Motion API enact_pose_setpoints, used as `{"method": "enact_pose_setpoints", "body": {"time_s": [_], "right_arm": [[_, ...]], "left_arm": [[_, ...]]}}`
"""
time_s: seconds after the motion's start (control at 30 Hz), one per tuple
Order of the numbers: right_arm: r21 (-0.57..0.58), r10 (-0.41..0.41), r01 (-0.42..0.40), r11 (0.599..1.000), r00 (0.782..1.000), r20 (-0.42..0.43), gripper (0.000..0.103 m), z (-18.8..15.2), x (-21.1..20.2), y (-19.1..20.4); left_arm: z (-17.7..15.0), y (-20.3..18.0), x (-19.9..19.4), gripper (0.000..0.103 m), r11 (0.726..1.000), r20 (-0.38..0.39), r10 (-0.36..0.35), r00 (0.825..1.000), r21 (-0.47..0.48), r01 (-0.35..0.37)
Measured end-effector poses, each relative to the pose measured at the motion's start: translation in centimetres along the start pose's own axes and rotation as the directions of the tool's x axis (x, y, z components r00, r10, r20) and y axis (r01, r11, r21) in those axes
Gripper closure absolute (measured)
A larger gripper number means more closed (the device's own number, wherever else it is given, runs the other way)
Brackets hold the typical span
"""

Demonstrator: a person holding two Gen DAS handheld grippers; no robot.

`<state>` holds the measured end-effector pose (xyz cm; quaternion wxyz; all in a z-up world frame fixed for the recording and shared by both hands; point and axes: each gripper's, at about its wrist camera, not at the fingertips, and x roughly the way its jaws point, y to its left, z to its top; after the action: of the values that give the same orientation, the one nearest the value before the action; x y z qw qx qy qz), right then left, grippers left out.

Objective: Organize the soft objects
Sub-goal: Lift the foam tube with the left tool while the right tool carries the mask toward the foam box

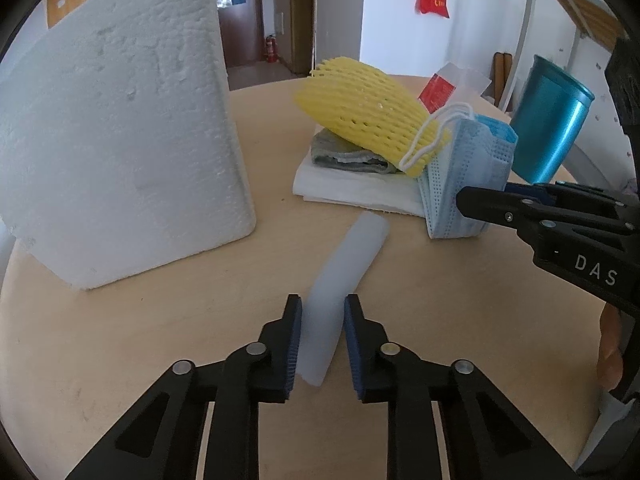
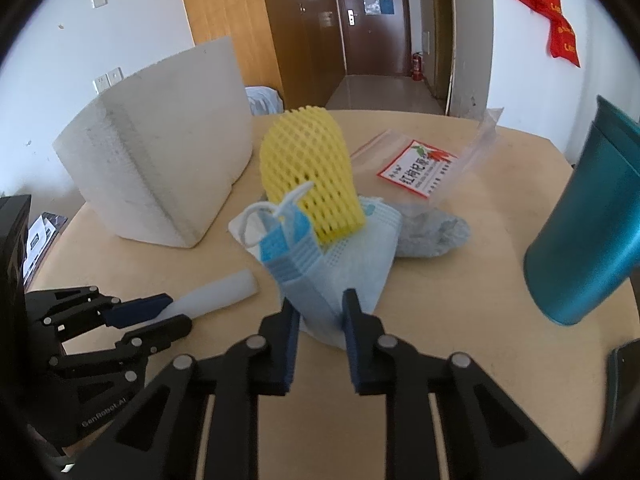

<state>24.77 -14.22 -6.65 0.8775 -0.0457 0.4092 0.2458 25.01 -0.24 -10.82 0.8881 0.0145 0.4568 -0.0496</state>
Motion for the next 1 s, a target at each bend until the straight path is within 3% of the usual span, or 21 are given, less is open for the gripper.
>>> {"method": "enact_pose_setpoints", "body": {"time_s": [0.23, 1.0], "right_arm": [[0.011, 0.011, -0.011, 1.000, 0.999, 0.032, 0.087, -0.4, -1.5, -0.3], [-0.001, 0.003, -0.002, 1.000, 0.987, 0.158, 0.087, -2.0, -7.9, 1.1]], "left_arm": [[-0.8, 0.9, -1.3, 0.091, 0.999, 0.011, -0.041, 0.999, -0.034, 0.041], [-2.5, 0.3, -9.6, 0.091, 0.997, 0.181, -0.069, 0.981, -0.031, 0.075]]}}
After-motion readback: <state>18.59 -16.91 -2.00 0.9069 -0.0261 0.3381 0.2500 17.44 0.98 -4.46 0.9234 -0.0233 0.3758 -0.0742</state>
